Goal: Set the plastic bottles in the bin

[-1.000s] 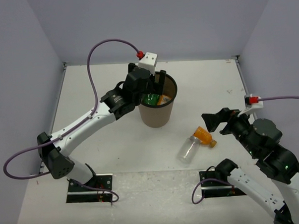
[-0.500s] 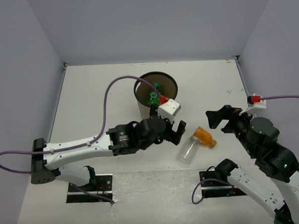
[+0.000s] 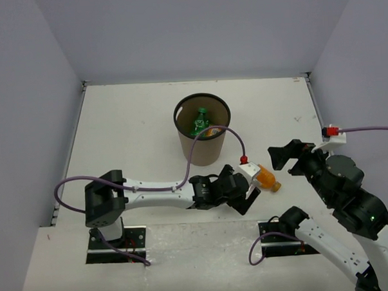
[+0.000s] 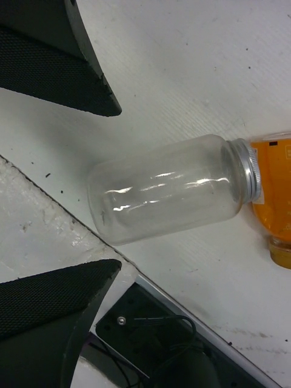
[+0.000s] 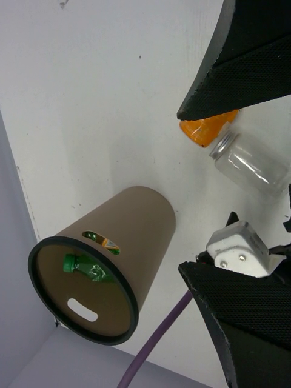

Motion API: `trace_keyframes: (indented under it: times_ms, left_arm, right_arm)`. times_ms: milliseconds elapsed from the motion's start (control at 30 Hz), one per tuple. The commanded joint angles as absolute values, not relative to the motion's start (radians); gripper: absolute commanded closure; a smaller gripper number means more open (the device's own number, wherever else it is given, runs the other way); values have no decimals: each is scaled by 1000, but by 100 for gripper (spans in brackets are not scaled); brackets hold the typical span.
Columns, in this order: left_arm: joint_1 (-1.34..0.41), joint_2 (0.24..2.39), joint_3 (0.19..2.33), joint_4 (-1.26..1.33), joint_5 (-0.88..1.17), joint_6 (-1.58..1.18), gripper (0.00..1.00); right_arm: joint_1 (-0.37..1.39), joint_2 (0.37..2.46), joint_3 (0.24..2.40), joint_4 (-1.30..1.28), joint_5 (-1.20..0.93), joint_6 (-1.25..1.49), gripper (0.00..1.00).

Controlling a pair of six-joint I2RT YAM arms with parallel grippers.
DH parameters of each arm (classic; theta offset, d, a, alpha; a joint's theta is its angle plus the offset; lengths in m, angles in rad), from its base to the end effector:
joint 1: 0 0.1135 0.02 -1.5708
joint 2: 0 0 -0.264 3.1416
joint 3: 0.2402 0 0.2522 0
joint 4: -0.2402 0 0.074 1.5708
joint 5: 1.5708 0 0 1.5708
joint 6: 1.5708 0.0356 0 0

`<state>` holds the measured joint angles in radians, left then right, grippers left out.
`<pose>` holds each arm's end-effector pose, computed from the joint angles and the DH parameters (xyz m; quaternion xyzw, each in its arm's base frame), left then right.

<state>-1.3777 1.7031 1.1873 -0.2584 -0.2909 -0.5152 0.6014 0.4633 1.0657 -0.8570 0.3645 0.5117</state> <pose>0.0819 -0.3659 0.2310 0.3302 0.8520 -0.2333 0.3327 0.0529 0.0209 0.3927 0.0759 0.7822 0.1960 0.5865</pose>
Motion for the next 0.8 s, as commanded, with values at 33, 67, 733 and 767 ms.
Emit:
trace_keyframes:
  times_ms: [33, 67, 733, 767]
  left_arm:
    - [-1382, 1808, 1253, -192, -273, -538, 0]
    - [-1382, 1847, 1262, -190, -273, -540, 0]
    - [-1391, 1501, 1385, -441, -613, -457, 100]
    - [-1390, 1464, 1417, -466, -642, -416, 100]
  right_arm:
    - [603, 456, 1054, -842, 341, 500, 1]
    - [603, 454, 1049, -839, 331, 499, 1]
    - [603, 396, 1045, -818, 354, 463, 1]
    - [603, 397, 1054, -816, 360, 466, 1]
